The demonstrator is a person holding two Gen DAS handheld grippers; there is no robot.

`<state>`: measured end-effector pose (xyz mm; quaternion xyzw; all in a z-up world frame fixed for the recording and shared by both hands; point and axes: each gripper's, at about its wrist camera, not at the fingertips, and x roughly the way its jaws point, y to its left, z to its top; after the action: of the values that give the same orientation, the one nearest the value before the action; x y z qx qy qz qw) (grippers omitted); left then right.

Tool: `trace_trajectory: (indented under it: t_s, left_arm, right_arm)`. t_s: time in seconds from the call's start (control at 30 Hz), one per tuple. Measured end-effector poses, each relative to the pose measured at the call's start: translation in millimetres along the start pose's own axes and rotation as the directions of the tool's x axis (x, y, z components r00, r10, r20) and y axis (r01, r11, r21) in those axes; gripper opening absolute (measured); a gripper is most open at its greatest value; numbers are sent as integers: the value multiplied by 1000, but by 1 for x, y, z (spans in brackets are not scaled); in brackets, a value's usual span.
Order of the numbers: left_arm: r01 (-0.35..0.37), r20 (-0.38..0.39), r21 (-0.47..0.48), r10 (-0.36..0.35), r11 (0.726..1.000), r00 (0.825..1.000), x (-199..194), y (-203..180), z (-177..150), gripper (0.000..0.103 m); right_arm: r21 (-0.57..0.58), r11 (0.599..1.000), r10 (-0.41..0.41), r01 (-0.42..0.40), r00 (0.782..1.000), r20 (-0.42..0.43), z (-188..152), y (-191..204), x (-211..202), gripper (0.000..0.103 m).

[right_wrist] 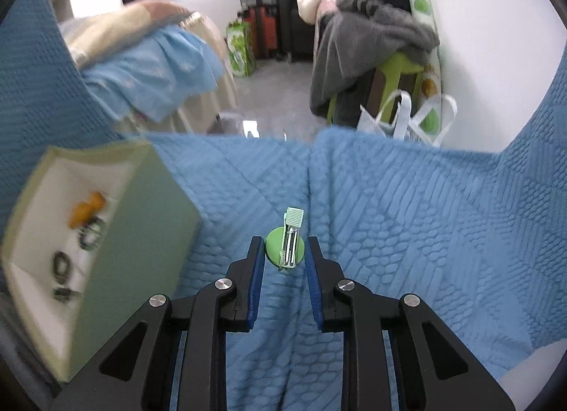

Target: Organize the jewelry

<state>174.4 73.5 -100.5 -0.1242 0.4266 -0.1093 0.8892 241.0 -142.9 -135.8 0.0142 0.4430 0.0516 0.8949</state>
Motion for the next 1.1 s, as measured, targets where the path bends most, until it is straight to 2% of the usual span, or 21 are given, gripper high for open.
trace_trajectory:
  t_s: [0.1, 0.27, 0.53, 0.67, 0.8, 0.87, 1.1]
  left_arm:
    - [2, 3, 1, -2, 1000, 1000, -1, 1, 0, 59]
    - [0, 8, 1, 0, 1000, 1000, -4, 1, 0, 59]
    - [3, 13, 2, -3, 1000, 1000, -7, 4, 0, 59]
    - [5, 12, 4, -5, 1000, 1000, -8, 4, 0, 59]
    - [15, 28, 9, -15, 1000, 999, -14, 3, -1, 59]
    - [14, 37, 14, -15, 1000, 999, -19, 2, 0, 59]
    - [4, 91, 32, -7, 999, 996, -49, -8, 10, 59]
  right_arm:
    - [-1, 999, 50, -50, 998, 50, 10, 17, -27, 21]
    - [-52, 992, 123, -119, 989, 85, 19, 52, -52, 21]
    - [-111, 975, 198, -194, 980, 28, 6, 99, -46, 21]
    - [-110, 967, 226, -229, 973, -39, -8, 109, -32, 22]
    - [-105, 967, 226, -232, 972, -68, -14, 113, -27, 23]
    - [-93, 967, 234, -239, 970, -62, -12, 113, -31, 31]
    - [-82, 972, 219, -219, 976, 2, 3, 102, -71, 33]
